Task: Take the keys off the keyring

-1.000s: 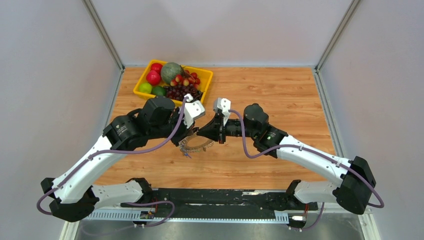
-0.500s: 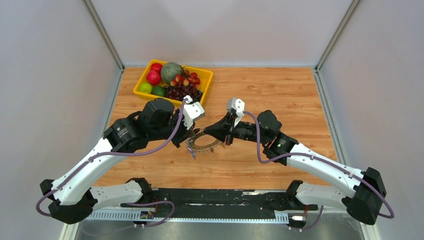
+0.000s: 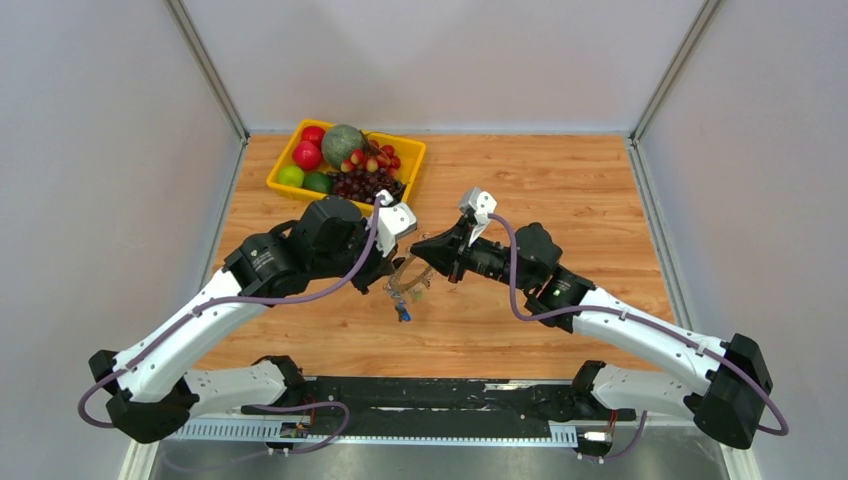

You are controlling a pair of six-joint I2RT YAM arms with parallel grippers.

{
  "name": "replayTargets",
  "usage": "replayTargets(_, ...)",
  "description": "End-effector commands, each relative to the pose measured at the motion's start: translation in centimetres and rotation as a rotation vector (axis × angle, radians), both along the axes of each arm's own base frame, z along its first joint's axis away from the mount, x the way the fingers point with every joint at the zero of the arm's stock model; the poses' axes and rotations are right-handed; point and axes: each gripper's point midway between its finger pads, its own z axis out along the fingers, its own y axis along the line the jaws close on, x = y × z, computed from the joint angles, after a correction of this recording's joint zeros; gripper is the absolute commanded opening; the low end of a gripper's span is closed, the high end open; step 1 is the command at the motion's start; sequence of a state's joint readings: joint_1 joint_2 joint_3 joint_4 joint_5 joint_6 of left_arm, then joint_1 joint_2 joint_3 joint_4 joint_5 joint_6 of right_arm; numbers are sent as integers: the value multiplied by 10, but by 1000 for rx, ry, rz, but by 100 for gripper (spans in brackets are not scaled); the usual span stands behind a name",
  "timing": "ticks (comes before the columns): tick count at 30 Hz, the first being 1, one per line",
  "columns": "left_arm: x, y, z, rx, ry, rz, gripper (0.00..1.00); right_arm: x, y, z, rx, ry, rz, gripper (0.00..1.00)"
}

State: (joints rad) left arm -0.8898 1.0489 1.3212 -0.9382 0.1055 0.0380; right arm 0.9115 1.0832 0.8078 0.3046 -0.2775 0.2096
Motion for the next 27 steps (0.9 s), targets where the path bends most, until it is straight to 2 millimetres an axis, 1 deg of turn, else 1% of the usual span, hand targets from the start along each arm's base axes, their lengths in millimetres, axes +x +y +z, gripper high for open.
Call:
replayTargets(1, 4, -6, 5, 1, 22, 25, 0, 16, -8, 13, 60, -7, -109, 0)
replayTargets(3, 3, -9, 1, 5, 35, 16, 0, 17, -11, 12, 72, 7, -130, 0)
replayTargets(7, 5, -10, -6, 11, 40, 14, 0, 18, -17, 15, 114, 19, -152, 0)
replayTargets(9, 5, -11, -6, 4, 50, 31, 0, 19, -17, 13, 108, 20, -160, 0)
replayTargets(13, 10, -7, 0, 5, 30, 67, 0, 18, -14, -1, 51, 26, -144, 0)
replayTargets(14, 13, -6, 5, 3, 18, 78, 0, 18, -13, -4, 46, 32, -145, 0)
replayTargets(17, 15, -5, 6, 19, 23, 96, 0, 17, -15, -12, 37, 44, -163, 0)
replayTargets(23, 17, -10, 12, 13, 53, 114, 0, 22, -17, -25, -3, 47, -225, 0)
replayTargets(26, 15, -16, 13, 12, 89, 109, 0, 30, -20, -32, -19, 48, -285, 0)
replayTargets(27, 14, -15, 11, 21, 101, 112, 0, 32, -22, -33, -22, 49, -298, 0)
